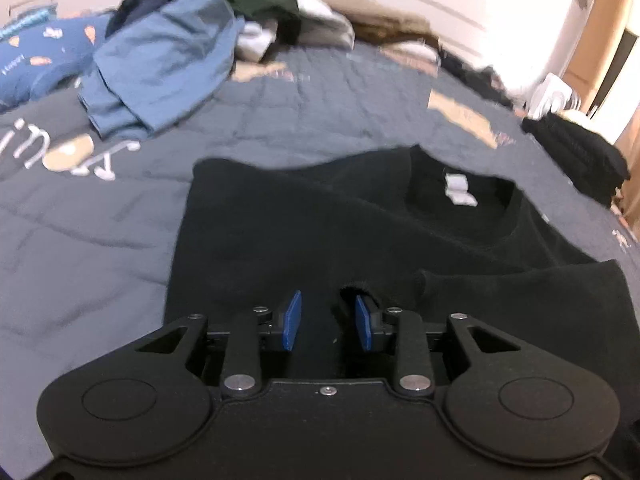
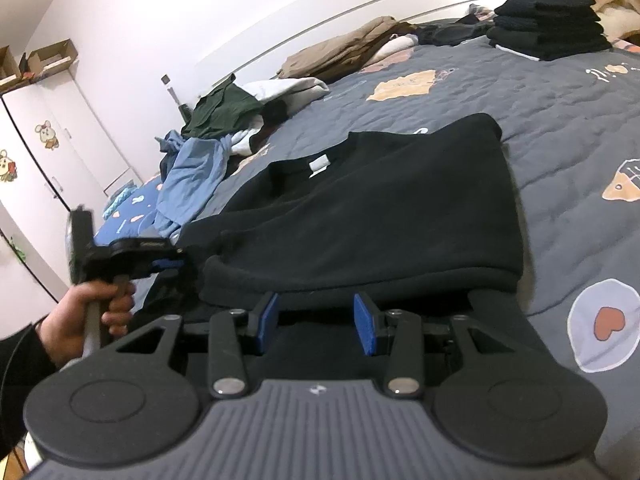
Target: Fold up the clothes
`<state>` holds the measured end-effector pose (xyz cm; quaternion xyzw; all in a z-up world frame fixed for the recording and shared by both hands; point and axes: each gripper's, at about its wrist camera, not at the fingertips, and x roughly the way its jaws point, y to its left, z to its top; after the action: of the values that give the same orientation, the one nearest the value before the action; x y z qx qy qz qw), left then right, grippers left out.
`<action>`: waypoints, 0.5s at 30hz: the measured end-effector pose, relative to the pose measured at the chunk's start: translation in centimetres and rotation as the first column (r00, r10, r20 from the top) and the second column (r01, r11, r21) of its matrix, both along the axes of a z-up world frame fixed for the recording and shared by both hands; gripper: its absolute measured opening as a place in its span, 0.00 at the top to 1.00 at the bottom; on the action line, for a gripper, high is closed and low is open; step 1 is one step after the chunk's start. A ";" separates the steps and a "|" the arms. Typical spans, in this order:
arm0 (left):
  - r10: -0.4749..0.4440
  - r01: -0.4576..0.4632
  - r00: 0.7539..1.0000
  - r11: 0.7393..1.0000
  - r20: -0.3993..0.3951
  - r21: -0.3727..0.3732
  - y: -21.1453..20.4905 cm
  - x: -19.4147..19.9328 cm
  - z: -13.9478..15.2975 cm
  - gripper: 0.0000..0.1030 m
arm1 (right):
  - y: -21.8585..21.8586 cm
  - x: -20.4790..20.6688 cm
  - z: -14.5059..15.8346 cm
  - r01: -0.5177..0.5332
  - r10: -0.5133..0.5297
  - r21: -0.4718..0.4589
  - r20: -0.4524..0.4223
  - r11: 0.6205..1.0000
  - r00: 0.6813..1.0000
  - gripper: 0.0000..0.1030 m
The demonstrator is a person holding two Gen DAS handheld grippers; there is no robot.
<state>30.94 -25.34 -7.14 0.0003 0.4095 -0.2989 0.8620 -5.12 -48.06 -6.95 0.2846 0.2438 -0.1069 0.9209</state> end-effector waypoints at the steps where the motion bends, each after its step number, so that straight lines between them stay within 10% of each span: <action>1: 0.005 -0.006 1.000 1.000 -0.007 -0.013 0.2 0.2 0.0 0.71 | 0.0 0.1 -0.1 -0.003 0.003 0.000 -0.005 1.000 1.000 0.60; 7: 0.056 -0.059 0.998 0.968 -0.020 -0.244 3.4 -0.1 1.2 0.63 | -0.2 0.0 -0.2 0.000 0.000 0.019 -0.007 1.000 1.000 0.60; 15: -0.001 0.008 1.000 0.973 0.029 -0.229 0.9 -1.5 2.0 0.40 | 0.3 0.1 -0.1 -0.006 0.006 0.002 -0.016 1.000 1.000 0.60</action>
<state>29.49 -24.43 -5.16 -0.0939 0.3600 -0.3462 0.8612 -5.05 -47.75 -7.10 0.2838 0.2520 -0.1060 0.9191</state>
